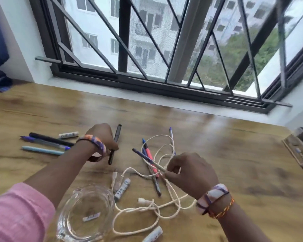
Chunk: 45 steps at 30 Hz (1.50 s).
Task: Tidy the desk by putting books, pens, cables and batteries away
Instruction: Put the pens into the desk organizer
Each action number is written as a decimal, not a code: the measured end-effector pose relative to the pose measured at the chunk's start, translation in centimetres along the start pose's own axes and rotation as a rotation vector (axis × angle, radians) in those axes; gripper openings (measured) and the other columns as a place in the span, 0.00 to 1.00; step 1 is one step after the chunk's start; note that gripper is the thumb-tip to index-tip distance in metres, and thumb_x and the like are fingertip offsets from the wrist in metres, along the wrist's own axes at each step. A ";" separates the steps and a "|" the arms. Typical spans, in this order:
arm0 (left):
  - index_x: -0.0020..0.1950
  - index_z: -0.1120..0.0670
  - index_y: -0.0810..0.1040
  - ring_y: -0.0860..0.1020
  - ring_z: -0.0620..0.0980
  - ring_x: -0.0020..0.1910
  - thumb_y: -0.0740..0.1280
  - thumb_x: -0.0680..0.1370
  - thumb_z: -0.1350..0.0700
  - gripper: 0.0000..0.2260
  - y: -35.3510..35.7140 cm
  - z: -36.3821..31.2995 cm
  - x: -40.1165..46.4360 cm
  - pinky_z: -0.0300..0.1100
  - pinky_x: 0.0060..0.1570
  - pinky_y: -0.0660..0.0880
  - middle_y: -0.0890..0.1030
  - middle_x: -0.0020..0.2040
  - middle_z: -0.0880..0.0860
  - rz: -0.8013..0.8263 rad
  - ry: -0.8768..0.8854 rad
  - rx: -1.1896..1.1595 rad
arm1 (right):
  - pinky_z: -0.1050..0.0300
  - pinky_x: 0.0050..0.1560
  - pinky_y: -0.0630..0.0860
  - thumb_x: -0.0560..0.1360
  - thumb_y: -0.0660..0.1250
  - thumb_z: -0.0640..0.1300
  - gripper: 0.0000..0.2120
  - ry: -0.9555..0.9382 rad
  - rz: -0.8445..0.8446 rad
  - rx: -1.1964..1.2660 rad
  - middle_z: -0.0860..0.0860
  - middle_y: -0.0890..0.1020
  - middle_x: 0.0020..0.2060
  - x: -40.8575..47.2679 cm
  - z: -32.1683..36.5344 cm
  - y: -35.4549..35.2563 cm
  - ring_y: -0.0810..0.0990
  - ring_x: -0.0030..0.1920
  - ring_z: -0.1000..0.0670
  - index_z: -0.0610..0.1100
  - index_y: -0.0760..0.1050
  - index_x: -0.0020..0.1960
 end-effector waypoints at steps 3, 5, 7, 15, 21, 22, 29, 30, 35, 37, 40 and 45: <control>0.41 0.63 0.80 0.82 0.56 0.40 0.73 0.67 0.59 0.08 0.4 0.0 -0.6 0.46 0.44 0.81 0.83 0.39 0.61 0.032 -0.018 0.129 | 0.60 0.40 0.71 0.70 0.67 0.55 0.07 0.017 0.035 -0.008 0.55 0.81 0.44 -0.1 -1.0 0.0 0.78 0.46 0.51 0.53 0.79 0.43; 0.38 0.58 0.78 0.81 0.55 0.41 0.73 0.67 0.56 0.07 0.7 0.0 -1.1 0.42 0.42 0.78 0.81 0.36 0.56 0.030 -0.020 0.230 | 0.60 0.41 0.72 0.70 0.68 0.55 0.07 0.037 0.027 0.014 0.55 0.81 0.43 0.0 -1.5 0.1 0.78 0.45 0.52 0.52 0.78 0.43; 0.38 0.53 0.76 0.79 0.53 0.42 0.73 0.67 0.51 0.08 0.8 -0.3 -1.7 0.40 0.40 0.73 0.81 0.41 0.54 -0.028 -0.023 0.347 | 0.59 0.41 0.73 0.71 0.68 0.54 0.07 0.054 0.024 0.044 0.56 0.81 0.42 0.0 -1.9 0.0 0.78 0.44 0.52 0.52 0.79 0.43; 0.60 0.48 0.74 0.76 0.56 0.58 0.61 0.78 0.54 0.11 3.6 -5.2 -2.1 0.46 0.51 0.73 0.76 0.60 0.53 -0.179 0.354 0.528 | 0.59 0.41 0.74 0.69 0.70 0.55 0.06 0.165 -0.037 0.110 0.58 0.80 0.38 -0.6 -3.7 -0.7 0.78 0.42 0.56 0.54 0.77 0.39; 0.60 0.43 0.77 0.75 0.54 0.58 0.63 0.77 0.59 0.15 4.9 -7.2 1.7 0.42 0.45 0.71 0.75 0.59 0.52 -0.044 0.557 0.615 | 0.57 0.41 0.75 0.68 0.71 0.54 0.06 0.255 -0.075 0.166 0.58 0.79 0.35 -2.4 -5.1 -1.3 0.78 0.40 0.56 0.55 0.77 0.36; 0.57 0.45 0.79 0.76 0.53 0.57 0.64 0.76 0.59 0.13 4.8 -7.3 2.2 0.42 0.46 0.72 0.76 0.58 0.52 -0.035 0.574 0.607 | 0.57 0.40 0.75 0.68 0.71 0.54 0.06 0.275 -0.088 0.177 0.58 0.79 0.34 -2.8 -5.5 -1.4 0.78 0.39 0.57 0.55 0.77 0.35; 0.45 0.58 0.81 0.75 0.51 0.41 0.70 0.69 0.64 0.06 3.3 -6.0 4.0 0.25 0.28 0.63 0.79 0.40 0.51 0.148 0.647 0.502 | 0.56 0.38 0.74 0.67 0.73 0.51 0.09 0.353 -0.121 0.227 0.59 0.76 0.29 -4.5 -7.9 -1.3 0.75 0.34 0.59 0.55 0.75 0.32; 0.42 0.57 0.80 0.72 0.49 0.38 0.70 0.69 0.65 0.05 3.1 -5.9 4.0 0.24 0.29 0.64 0.76 0.37 0.47 0.176 0.659 0.507 | 0.56 0.38 0.75 0.67 0.73 0.51 0.08 0.354 -0.116 0.241 0.59 0.76 0.29 -4.6 -8.1 -1.2 0.75 0.34 0.59 0.55 0.75 0.32; 0.35 0.43 0.70 0.71 0.41 0.34 0.72 0.70 0.61 0.15 -1.5 -8.4 1.8 0.29 0.31 0.64 0.73 0.34 0.41 0.170 0.732 0.502 | 0.59 0.37 0.74 0.67 0.73 0.49 0.05 0.364 -0.140 0.376 0.56 0.79 0.28 -4.2 -9.4 -1.7 0.76 0.32 0.59 0.52 0.79 0.34; 0.35 0.42 0.72 0.73 0.38 0.32 0.73 0.69 0.62 0.16 -3.8 -10.4 0.1 0.28 0.33 0.66 0.75 0.32 0.42 0.154 0.773 0.401 | 0.66 0.34 0.70 0.65 0.75 0.47 0.06 0.357 -0.201 0.454 0.57 0.79 0.26 -4.0 -9.8 -2.0 0.75 0.30 0.60 0.52 0.79 0.33; 0.36 0.43 0.74 0.75 0.42 0.33 0.73 0.69 0.60 0.14 -5.3 -13.8 -2.1 0.38 0.40 0.72 0.79 0.32 0.45 0.110 0.883 0.255 | 0.70 0.31 0.69 0.63 0.77 0.43 0.07 0.333 -0.272 0.561 0.60 0.80 0.26 -4.0 -10.5 -2.9 0.75 0.29 0.60 0.51 0.80 0.33; 0.38 0.45 0.76 0.79 0.47 0.36 0.72 0.70 0.60 0.10 -2.8 -20.4 -4.8 0.41 0.41 0.77 0.80 0.35 0.45 0.032 1.026 -0.059 | 0.59 0.32 0.75 0.65 0.75 0.38 0.05 0.304 -0.389 0.809 0.50 0.82 0.29 -4.8 -13.4 -7.1 0.78 0.31 0.52 0.47 0.81 0.37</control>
Point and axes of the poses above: each hand's wrist, its own x-axis towards the middle knuckle, its own y-axis out of the palm, z = x × y, the point moved 1 cm from there along x, towards the middle knuckle
